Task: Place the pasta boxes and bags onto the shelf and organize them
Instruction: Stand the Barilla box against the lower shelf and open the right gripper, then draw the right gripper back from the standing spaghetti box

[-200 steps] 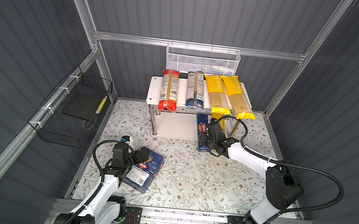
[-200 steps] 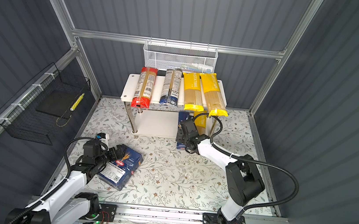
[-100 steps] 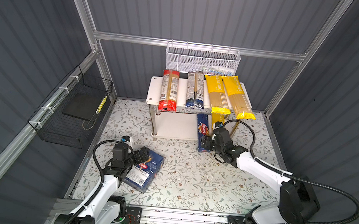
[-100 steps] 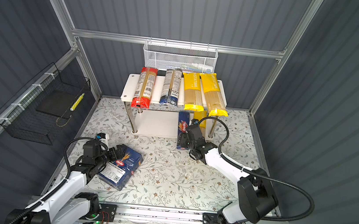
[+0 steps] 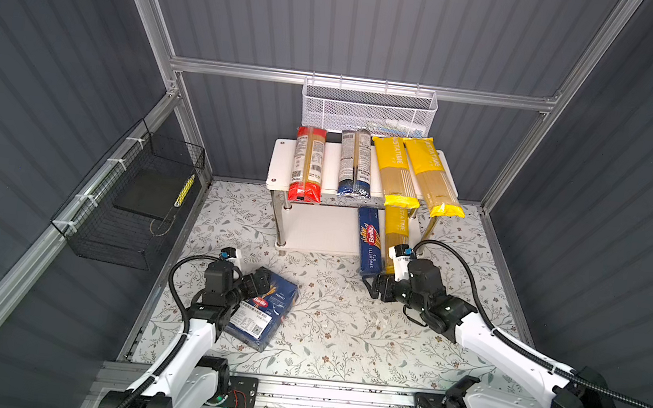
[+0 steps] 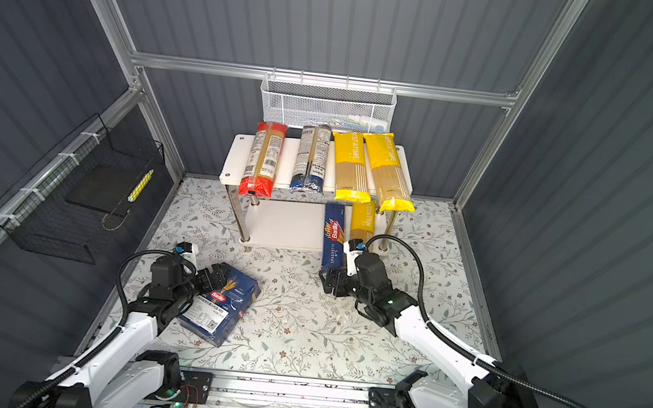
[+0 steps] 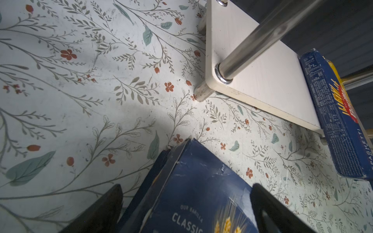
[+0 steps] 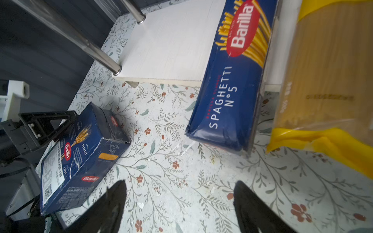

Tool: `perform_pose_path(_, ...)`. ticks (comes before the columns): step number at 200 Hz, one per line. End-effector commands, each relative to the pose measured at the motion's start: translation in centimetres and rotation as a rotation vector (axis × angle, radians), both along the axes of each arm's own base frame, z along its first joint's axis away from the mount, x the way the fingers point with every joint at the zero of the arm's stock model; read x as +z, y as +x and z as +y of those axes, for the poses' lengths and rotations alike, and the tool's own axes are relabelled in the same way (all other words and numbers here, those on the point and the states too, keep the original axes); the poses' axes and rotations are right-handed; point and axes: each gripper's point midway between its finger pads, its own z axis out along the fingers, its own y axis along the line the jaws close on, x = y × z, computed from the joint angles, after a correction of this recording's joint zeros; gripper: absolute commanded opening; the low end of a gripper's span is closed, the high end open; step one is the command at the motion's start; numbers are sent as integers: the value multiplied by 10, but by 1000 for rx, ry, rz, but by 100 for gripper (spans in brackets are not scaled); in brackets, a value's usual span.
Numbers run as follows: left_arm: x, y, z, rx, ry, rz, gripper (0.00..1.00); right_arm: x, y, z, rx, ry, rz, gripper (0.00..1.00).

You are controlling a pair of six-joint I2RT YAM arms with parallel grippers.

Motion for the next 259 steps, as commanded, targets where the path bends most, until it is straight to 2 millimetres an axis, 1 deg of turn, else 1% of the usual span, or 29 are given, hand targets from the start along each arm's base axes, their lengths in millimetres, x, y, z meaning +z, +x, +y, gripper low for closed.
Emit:
perform_pose_path(1,-11,-8,-4,-10,-19,38,99,-7,-7,14,76,24,22,86)
perform_pose_path(38,-7,-10,-5,-16,-24,18,99,-11,-12,40,175,51,82,89)
perform_pose_path(56,-7,-10,0,13,-14,16,99,-18,-14,42,185,25,110,91)
perform_pose_path(74,-5,-11,-3,-3,-19,9,99,-27,-13,43,179,19,122,92)
perform_pose_path(89,-5,-12,-4,-8,-21,4,99,-31,-9,42,167,9,121,92)
perform_pose_path(126,-6,-9,-6,-22,-24,16,99,-31,4,45,161,-38,105,93)
perform_pose_path(183,-16,-5,-10,-44,-25,75,99,-33,20,52,154,-52,88,94)
perform_pose_path(218,-9,-8,-17,-92,-42,45,99,-33,31,52,124,-55,87,97)
perform_pose_path(259,-3,-12,-12,-66,-30,12,99,-33,41,57,116,-51,84,99)
